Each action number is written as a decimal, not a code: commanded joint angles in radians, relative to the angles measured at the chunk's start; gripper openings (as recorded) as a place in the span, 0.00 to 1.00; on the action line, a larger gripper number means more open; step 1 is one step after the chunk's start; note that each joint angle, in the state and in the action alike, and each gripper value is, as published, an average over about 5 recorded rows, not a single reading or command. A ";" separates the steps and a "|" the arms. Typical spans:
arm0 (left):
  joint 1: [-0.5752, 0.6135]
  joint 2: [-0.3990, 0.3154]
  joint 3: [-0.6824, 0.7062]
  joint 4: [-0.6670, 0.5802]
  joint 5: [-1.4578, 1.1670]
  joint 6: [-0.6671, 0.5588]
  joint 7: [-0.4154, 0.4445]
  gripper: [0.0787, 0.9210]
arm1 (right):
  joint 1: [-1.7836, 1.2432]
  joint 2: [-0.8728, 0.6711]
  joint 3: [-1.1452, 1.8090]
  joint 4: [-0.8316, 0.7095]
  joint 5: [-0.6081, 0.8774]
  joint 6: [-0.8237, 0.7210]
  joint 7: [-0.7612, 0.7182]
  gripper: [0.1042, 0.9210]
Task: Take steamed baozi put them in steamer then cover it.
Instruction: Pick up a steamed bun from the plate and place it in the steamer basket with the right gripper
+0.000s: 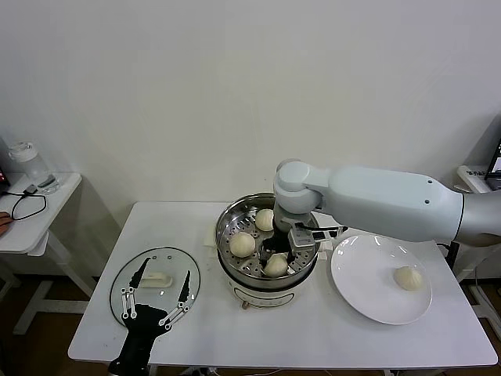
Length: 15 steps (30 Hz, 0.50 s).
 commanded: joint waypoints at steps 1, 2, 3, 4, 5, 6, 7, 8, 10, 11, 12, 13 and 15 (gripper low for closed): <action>0.000 0.001 -0.004 -0.003 -0.003 -0.001 -0.001 0.88 | -0.021 0.003 0.009 0.010 -0.047 -0.012 0.001 0.76; -0.001 0.001 -0.004 -0.003 -0.003 -0.002 -0.001 0.88 | -0.021 0.002 0.011 0.011 -0.043 -0.017 0.005 0.78; -0.001 0.001 -0.004 -0.003 -0.004 -0.002 -0.001 0.88 | -0.019 0.001 0.013 0.010 -0.035 -0.022 0.011 0.81; -0.001 0.001 -0.004 -0.003 -0.004 -0.002 -0.001 0.88 | -0.017 -0.001 0.016 0.008 -0.023 -0.024 0.017 0.83; -0.002 0.001 -0.004 -0.004 -0.005 -0.002 -0.001 0.88 | -0.012 -0.005 0.018 0.006 -0.009 -0.030 0.021 0.85; -0.002 0.001 -0.004 -0.004 -0.005 -0.002 -0.001 0.88 | -0.007 -0.010 0.025 0.005 0.005 -0.034 0.025 0.87; -0.002 0.001 -0.004 -0.005 -0.005 -0.002 -0.001 0.88 | -0.003 -0.018 0.035 0.004 0.019 -0.038 0.026 0.87; -0.002 0.001 -0.004 -0.005 -0.005 -0.002 -0.001 0.88 | 0.001 -0.027 0.050 0.004 0.030 -0.041 0.021 0.88; -0.002 0.002 -0.003 -0.006 -0.005 -0.002 -0.001 0.88 | 0.010 -0.051 0.090 0.006 0.049 -0.046 0.006 0.88; -0.002 0.003 -0.003 -0.006 -0.005 -0.002 -0.001 0.88 | 0.018 -0.068 0.110 0.006 0.067 -0.054 -0.009 0.88; -0.002 0.003 -0.003 -0.006 -0.005 -0.002 -0.001 0.88 | 0.028 -0.087 0.127 0.005 0.089 -0.069 -0.027 0.88; -0.002 0.004 -0.002 -0.005 -0.005 -0.002 -0.001 0.88 | 0.039 -0.109 0.142 0.001 0.119 -0.090 -0.043 0.88; -0.003 0.006 0.000 -0.005 -0.005 -0.002 -0.001 0.88 | 0.057 -0.160 0.172 -0.015 0.189 -0.164 -0.072 0.88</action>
